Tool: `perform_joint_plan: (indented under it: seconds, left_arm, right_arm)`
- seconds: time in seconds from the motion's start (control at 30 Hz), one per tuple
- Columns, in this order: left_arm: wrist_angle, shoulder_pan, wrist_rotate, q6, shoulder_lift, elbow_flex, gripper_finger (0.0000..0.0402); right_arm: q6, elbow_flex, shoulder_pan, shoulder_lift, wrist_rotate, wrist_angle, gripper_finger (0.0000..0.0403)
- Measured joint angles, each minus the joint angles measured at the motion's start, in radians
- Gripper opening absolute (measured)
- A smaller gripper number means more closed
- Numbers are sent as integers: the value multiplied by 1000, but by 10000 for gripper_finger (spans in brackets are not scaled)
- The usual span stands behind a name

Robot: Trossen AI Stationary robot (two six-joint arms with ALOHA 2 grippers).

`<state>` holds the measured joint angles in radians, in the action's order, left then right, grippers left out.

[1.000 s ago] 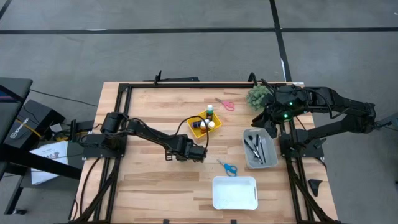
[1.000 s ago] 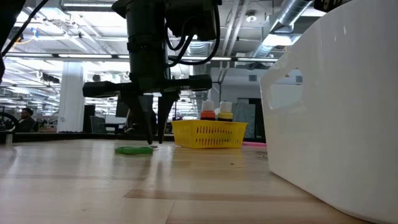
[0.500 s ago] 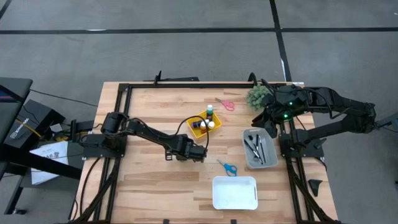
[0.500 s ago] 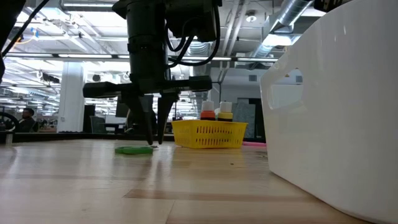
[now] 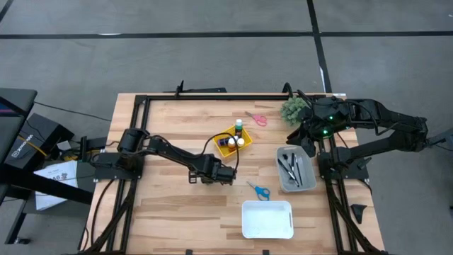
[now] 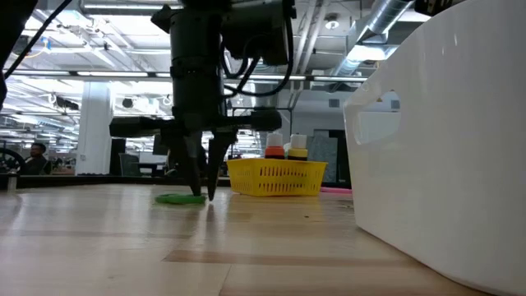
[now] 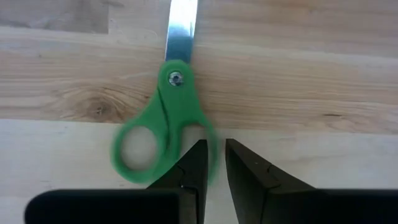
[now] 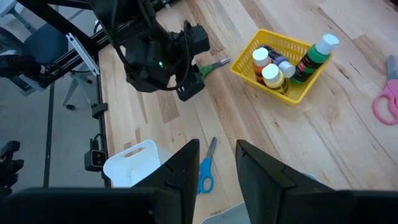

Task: Pick & Place Paint Supplies
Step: Put the green scissors into the white bin

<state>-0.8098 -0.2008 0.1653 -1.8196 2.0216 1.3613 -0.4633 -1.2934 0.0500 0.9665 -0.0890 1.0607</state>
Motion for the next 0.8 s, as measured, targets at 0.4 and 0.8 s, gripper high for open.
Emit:
perform_joint_plan:
  seconds: [0.4, 0.8]
  left_arm:
    - [18, 22, -14, -32, 2, -32, 49]
    - [56, 5, -10, -78, -7, -83, 7]
  right_arm:
    - [0, 0, 0, 0, 0, 1, 101]
    - [-8, 0, -31, 0, 0, 1, 101]
